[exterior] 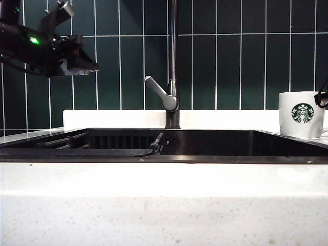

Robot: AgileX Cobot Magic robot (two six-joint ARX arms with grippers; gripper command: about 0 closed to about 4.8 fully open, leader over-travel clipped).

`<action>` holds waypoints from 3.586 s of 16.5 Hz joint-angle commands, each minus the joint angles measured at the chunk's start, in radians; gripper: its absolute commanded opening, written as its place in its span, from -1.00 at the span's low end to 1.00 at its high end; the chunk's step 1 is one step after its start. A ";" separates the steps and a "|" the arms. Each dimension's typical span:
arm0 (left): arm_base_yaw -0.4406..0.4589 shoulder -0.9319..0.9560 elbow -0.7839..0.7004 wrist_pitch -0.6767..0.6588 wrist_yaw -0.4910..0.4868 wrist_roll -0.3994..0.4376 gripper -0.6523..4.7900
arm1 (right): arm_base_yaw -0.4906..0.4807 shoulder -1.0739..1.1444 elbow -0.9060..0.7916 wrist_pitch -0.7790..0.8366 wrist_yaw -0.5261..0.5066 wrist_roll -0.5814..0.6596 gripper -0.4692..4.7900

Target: Pick up the mug next to the sink, go to the faucet to get some water, pour the water into the sink, and finally put the mug back to its place.

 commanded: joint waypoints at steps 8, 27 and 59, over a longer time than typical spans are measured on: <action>-0.001 0.032 0.004 0.011 0.034 0.001 -0.08 | -0.041 0.082 0.069 0.062 -0.109 -0.071 0.12; -0.001 0.032 0.004 -0.009 0.052 0.001 -0.08 | -0.040 0.102 0.069 0.082 -0.106 -0.070 -0.82; -0.096 0.447 0.535 -0.070 0.211 -0.066 -0.08 | 0.436 0.061 0.713 -0.541 -0.286 0.096 -0.83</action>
